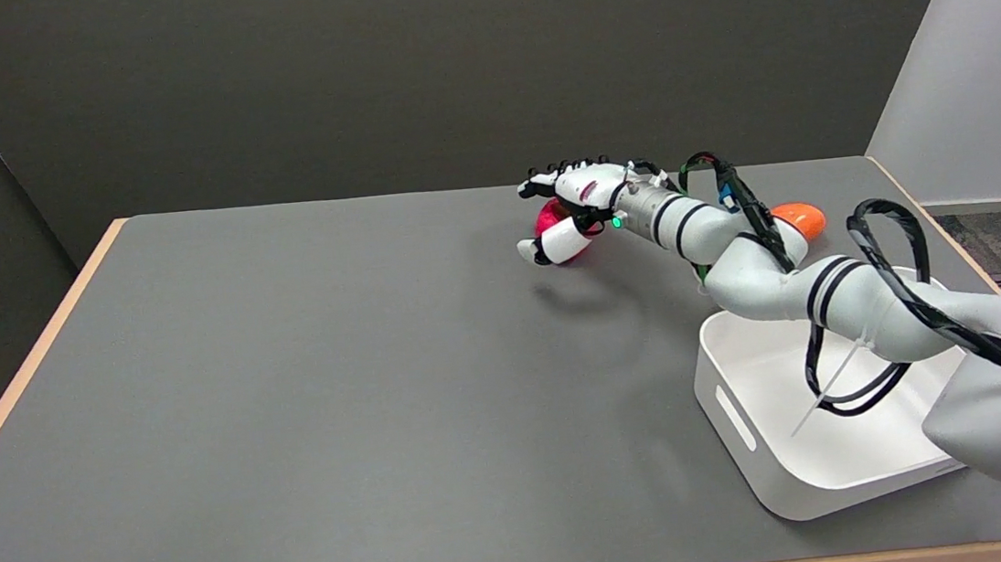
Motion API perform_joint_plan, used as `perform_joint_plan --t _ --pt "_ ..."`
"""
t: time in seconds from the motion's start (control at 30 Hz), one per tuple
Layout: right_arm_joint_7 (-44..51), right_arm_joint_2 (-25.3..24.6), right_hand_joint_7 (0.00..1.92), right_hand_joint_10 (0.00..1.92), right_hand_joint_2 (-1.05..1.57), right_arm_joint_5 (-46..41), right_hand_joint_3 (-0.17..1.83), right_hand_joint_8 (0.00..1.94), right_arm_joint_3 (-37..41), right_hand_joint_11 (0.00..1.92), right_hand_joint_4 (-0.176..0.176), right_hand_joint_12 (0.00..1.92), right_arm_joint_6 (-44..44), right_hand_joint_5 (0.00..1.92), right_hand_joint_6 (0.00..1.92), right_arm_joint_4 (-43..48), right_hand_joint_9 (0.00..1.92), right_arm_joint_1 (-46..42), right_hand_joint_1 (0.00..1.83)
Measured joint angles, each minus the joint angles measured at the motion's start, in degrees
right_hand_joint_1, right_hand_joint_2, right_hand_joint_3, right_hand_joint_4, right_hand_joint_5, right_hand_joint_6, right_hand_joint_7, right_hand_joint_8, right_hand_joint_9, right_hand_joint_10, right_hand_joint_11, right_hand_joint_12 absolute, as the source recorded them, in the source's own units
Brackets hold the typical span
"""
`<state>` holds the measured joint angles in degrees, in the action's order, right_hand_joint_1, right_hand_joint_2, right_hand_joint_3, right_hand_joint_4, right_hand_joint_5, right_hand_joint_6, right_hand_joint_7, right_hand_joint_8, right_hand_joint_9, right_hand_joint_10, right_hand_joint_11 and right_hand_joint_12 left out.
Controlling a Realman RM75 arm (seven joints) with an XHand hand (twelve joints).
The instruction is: Pick up tomato.
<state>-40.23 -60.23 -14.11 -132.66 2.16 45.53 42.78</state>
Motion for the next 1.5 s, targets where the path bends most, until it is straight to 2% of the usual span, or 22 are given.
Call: perform_joint_plan --t 0.13,0.3,0.5,0.77,0.9,0.97,1.07,1.2,1.23,1.27,1.3,1.37,1.5 --pt "0.00 -0.28 0.17 0.56 0.59 0.01 0.91 0.26 -0.18 0.09 0.095 1.22 0.08 0.13 0.35 -0.72 0.13 0.12 0.48" --pt "0.00 -0.51 0.19 0.61 0.59 0.03 0.99 0.27 -0.33 0.15 0.095 1.30 0.21 0.14 0.39 -1.30 0.16 0.16 0.74" --pt "0.02 -0.63 0.20 0.65 0.61 0.33 1.04 0.30 -0.46 0.23 0.101 1.34 0.25 0.15 0.43 -1.69 0.20 0.16 0.85" --pt "0.06 -0.71 0.31 0.74 0.66 1.25 1.02 0.33 -0.55 0.38 0.111 1.52 0.46 0.25 0.51 -1.75 0.30 -0.11 1.04" --pt "0.06 -0.72 0.38 0.82 0.75 1.55 0.98 0.39 -0.56 0.44 0.130 1.55 0.61 0.31 0.74 -1.72 0.37 -0.20 1.08" --pt "0.06 -0.72 0.47 0.90 0.82 1.73 0.95 0.52 -0.55 0.49 0.146 1.58 0.75 0.33 0.93 -1.66 0.43 -0.25 1.09" --pt "0.06 -0.72 0.52 0.97 0.85 2.17 0.93 0.63 -0.56 0.52 0.159 1.59 0.99 0.35 1.06 -1.51 0.48 -0.31 1.11" --pt "0.08 -0.71 0.61 1.11 0.90 2.79 0.89 0.88 -0.55 0.58 0.168 1.63 1.33 0.42 1.29 -1.38 0.57 -0.41 1.17" --pt "0.09 -0.70 0.65 1.13 1.03 2.98 0.60 1.07 -0.53 0.60 0.061 1.65 1.44 0.48 1.49 -1.34 0.60 -0.44 1.15" --pt "0.10 -0.70 0.69 1.15 1.20 3.14 0.26 1.28 -0.50 0.62 -0.071 1.68 1.54 0.54 1.73 -1.33 0.62 -0.46 1.13" --pt "0.10 -0.70 0.72 1.26 1.22 3.30 0.18 1.31 -0.46 0.64 -0.122 1.69 1.67 0.56 1.77 -1.31 0.63 -0.48 1.18" --pt "0.09 -0.67 0.78 1.49 1.18 3.63 0.17 1.27 -0.27 0.69 -0.176 1.69 2.06 0.57 1.73 -1.23 0.65 -0.51 1.32" --pt "0.12 -0.57 0.82 1.46 1.15 4.18 0.20 1.22 0.23 0.73 -0.176 1.66 2.67 0.60 1.69 -0.86 0.69 -0.64 1.33"
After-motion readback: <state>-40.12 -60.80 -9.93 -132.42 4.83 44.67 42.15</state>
